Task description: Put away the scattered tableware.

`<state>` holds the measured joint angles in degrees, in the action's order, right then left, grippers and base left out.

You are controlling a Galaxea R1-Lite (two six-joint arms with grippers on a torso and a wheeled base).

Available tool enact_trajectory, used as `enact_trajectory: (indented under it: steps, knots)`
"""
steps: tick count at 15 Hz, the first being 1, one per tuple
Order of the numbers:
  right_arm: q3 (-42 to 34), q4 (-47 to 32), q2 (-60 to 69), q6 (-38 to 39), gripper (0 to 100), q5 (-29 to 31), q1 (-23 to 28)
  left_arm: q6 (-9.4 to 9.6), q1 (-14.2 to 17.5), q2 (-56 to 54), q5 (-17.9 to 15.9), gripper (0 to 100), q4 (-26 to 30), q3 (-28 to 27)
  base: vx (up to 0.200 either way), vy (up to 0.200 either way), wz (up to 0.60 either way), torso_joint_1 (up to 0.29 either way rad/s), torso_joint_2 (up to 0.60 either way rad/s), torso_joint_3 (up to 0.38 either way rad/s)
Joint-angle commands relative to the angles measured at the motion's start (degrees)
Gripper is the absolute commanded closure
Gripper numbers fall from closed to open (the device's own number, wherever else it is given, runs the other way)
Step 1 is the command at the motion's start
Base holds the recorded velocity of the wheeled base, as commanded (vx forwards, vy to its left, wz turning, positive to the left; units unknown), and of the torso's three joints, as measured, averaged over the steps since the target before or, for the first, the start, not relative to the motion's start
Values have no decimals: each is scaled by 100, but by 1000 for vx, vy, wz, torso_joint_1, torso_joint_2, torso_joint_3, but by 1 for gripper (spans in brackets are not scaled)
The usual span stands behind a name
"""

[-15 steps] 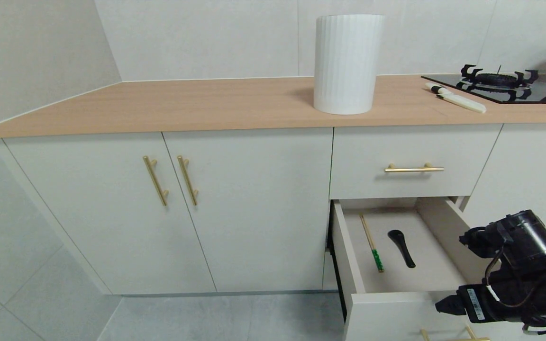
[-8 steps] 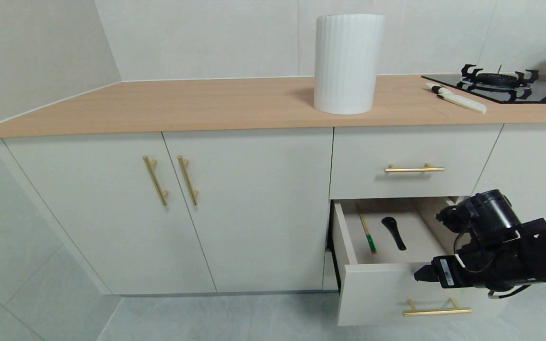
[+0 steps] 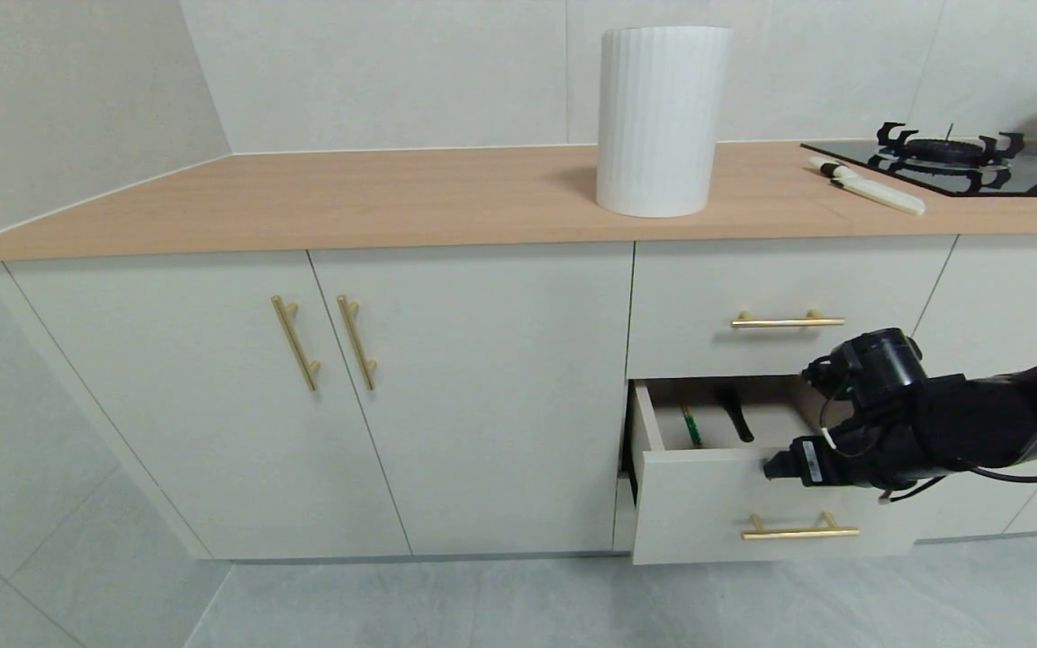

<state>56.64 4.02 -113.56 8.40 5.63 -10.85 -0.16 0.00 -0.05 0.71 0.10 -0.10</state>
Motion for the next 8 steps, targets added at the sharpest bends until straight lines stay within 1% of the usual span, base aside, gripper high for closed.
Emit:
enact_trajectory:
  steps: [1,3,5,8]
  knots:
    - [286,11,-395,4,0,-1,83,-2,0,5,0,0,-1,1,0,0,0,0,0,0]
    - [462,11,-518,4,0,-1,153,-2,0,5,0,0,-1,1,0,0,0,0,0,0]
    - [919,20,-747,21,0,-9,268,-2,0,5,0,0,-1,1,0,0,0,0,0,0]
    - [1165,20,-967,21,0,-1,268,-2,0,5,0,0,-1,1,0,0,0,0,0,0]
